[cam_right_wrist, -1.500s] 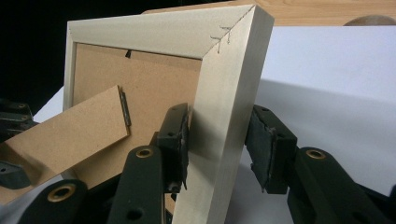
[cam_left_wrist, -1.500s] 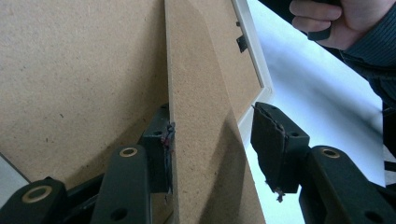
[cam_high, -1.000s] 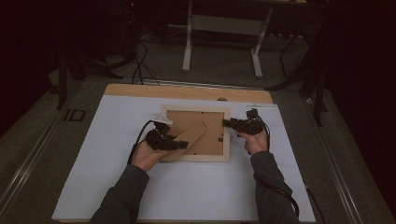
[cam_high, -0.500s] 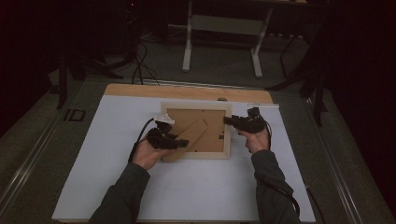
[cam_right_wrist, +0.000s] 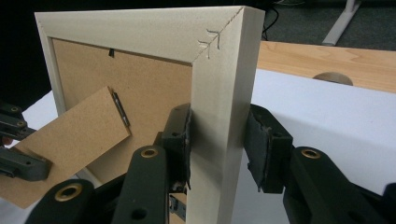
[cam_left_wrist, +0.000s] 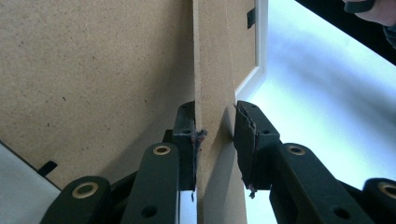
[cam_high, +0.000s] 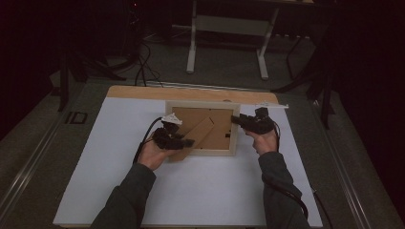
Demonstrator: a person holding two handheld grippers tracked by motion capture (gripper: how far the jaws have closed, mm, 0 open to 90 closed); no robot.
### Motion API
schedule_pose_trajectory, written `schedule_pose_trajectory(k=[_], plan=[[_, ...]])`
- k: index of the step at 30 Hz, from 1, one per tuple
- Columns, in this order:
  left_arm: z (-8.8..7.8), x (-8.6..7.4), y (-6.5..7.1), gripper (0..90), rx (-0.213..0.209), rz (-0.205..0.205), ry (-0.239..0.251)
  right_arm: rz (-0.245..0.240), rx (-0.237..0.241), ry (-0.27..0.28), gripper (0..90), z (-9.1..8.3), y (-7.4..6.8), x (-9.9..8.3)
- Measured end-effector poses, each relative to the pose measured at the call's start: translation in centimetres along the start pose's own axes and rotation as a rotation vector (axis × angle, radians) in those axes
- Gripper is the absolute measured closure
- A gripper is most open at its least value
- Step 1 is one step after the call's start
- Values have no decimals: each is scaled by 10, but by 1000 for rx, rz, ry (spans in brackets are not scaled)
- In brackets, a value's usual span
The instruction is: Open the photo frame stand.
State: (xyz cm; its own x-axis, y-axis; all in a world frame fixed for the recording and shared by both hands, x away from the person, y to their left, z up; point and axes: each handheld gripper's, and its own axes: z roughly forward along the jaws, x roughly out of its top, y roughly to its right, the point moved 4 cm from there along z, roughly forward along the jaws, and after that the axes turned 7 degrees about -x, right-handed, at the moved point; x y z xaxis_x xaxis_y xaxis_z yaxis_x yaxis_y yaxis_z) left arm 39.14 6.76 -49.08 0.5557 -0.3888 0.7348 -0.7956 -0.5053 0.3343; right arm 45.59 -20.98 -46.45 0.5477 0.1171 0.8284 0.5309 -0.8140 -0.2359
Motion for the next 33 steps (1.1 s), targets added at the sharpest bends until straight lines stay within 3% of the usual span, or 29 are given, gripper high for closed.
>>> schedule_pose_trajectory(k=[14, 23, 33], plan=[[2, 9, -2, 743, 50, 21, 15, -48, -30, 11, 626, -5, -2, 10], [3, 20, 5, 742, 92, 85, 2, -72, -63, 19, 625, -7, -2, 15], [7, 25, 0, 757, 113, 76, 11, -116, -96, 21, 626, -8, -5, 18]])
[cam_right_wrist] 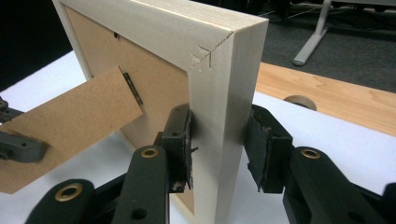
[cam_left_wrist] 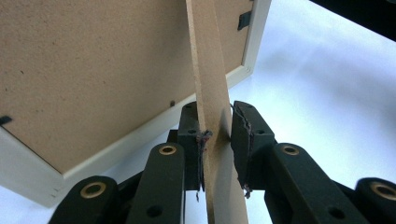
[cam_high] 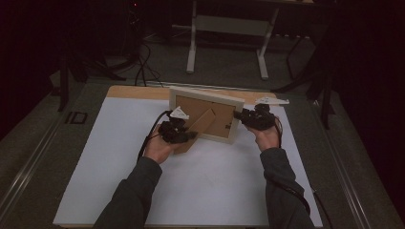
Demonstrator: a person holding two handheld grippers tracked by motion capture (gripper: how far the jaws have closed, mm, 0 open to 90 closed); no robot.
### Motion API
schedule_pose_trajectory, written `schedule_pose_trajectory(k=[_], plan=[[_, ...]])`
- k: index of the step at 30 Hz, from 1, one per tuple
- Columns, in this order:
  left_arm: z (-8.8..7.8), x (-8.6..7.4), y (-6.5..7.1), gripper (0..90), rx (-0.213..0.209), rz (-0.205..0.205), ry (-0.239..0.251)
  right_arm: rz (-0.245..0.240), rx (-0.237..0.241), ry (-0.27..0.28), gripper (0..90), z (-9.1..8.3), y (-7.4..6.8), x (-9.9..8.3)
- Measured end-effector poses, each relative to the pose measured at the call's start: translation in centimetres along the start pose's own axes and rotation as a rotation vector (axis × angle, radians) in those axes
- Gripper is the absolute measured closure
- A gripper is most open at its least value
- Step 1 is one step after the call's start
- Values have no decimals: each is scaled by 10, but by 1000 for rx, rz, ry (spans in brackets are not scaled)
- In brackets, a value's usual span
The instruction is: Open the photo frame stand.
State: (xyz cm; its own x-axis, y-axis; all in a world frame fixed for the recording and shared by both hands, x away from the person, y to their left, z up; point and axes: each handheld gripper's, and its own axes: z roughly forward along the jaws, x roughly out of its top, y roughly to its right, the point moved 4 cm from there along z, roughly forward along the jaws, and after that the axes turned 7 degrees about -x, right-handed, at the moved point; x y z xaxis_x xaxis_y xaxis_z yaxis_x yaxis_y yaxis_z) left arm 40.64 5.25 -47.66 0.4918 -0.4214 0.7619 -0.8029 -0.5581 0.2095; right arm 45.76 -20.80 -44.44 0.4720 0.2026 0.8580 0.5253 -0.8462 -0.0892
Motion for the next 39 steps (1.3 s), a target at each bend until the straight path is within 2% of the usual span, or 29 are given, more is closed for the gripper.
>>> schedule_pose_trajectory(k=[9, 16, 18, 20, 28, 39], plan=[[3, 3, -1, 761, 8, -5, 17, -32, -33, -5, 626, 1, -2, 5], [4, 3, 8, 761, -1, 7, 39, -73, -63, -4, 623, 1, -5, 7], [7, 2, 10, 764, 5, 14, 31, -95, -89, -8, 621, 2, -6, 8], [10, -1, 10, 770, 3, 13, 24, -93, -99, -7, 621, 1, -6, 9], [14, -6, 12, 785, -5, 2, 15, -88, -94, 1, 619, -1, -5, 6], [15, -12, 20, 789, -6, 19, 14, -110, -84, 4, 618, 2, -11, 7]])
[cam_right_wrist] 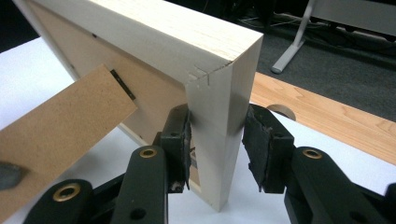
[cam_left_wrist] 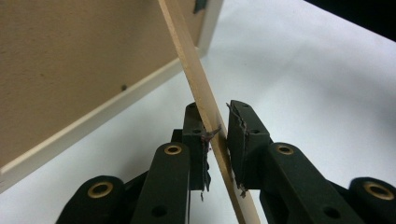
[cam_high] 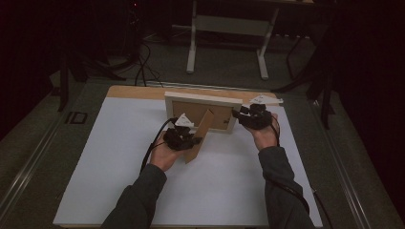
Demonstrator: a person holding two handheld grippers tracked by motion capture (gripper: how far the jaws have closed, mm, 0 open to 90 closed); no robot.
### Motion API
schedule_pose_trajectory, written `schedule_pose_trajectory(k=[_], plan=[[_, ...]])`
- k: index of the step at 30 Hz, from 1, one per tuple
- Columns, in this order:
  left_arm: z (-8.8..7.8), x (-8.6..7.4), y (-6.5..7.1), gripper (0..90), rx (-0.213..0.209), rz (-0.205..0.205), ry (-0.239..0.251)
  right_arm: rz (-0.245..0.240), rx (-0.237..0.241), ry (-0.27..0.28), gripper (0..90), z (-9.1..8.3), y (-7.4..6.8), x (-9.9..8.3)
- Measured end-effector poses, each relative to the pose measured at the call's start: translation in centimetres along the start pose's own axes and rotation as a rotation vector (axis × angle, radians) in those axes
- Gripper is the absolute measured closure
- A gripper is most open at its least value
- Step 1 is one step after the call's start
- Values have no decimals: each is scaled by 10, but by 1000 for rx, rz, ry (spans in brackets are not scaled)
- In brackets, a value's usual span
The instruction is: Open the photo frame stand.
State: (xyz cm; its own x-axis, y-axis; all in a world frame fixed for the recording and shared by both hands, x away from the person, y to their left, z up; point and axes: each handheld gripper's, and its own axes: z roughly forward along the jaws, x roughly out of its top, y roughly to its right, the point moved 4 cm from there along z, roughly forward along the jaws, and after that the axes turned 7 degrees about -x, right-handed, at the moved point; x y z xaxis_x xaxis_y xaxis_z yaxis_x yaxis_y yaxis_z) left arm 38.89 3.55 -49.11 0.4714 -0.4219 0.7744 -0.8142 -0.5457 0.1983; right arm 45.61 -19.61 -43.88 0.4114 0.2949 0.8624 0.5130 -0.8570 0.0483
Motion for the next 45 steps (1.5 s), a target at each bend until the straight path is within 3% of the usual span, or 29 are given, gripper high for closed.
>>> schedule_pose_trajectory(k=[6, 32, 45], plan=[[2, -1, 3, 788, 8, 7, -6, 10, 0, 5, 620, 1, 0, 0], [6, -18, 9, 816, 22, 6, -7, -28, 15, 40, 612, -12, -8, -15], [9, -25, 14, 820, 40, 32, -24, -50, 17, 48, 609, -19, -13, -23]])
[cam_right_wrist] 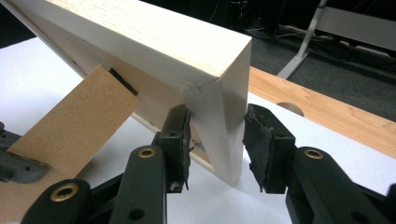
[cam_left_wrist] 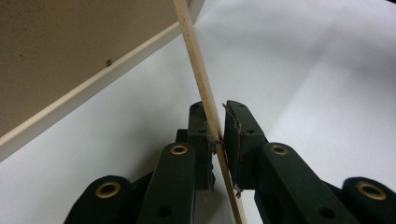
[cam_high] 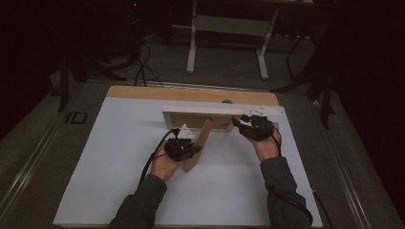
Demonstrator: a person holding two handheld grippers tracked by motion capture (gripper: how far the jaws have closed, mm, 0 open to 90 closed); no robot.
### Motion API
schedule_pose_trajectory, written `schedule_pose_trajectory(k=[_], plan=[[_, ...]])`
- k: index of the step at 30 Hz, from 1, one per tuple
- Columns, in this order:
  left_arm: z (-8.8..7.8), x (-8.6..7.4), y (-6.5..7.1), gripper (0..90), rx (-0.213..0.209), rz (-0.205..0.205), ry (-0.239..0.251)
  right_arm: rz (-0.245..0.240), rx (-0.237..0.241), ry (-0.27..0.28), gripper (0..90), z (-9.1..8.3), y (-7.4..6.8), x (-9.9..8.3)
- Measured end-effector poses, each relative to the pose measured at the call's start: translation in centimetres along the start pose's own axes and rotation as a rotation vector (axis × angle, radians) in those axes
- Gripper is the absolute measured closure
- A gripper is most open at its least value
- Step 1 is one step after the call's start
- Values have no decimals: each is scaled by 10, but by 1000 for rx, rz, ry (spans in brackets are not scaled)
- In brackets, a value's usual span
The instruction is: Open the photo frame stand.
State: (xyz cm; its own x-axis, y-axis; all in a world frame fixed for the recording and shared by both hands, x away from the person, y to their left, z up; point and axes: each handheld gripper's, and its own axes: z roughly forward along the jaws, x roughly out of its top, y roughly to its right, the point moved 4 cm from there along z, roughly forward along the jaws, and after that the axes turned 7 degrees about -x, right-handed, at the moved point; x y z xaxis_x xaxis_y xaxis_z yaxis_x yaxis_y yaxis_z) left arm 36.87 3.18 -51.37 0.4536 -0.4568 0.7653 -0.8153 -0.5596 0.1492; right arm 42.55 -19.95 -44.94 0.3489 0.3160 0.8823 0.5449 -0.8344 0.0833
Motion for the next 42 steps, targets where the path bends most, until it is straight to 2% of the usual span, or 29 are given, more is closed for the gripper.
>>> schedule_pose_trajectory(k=[11, 27, 35, 42], plan=[[2, -4, 5, 819, 13, 18, -14, -6, -5, 10, 607, -4, -4, -6], [1, -7, 6, 816, 3, 13, -12, -6, -8, 17, 607, -6, -6, -9], [-9, -6, 6, 762, -19, 2, 20, 4, -3, 17, 609, -7, -5, -12], [-17, -7, 5, 702, -28, -15, 50, 10, 1, -5, 619, -7, -4, -23]])
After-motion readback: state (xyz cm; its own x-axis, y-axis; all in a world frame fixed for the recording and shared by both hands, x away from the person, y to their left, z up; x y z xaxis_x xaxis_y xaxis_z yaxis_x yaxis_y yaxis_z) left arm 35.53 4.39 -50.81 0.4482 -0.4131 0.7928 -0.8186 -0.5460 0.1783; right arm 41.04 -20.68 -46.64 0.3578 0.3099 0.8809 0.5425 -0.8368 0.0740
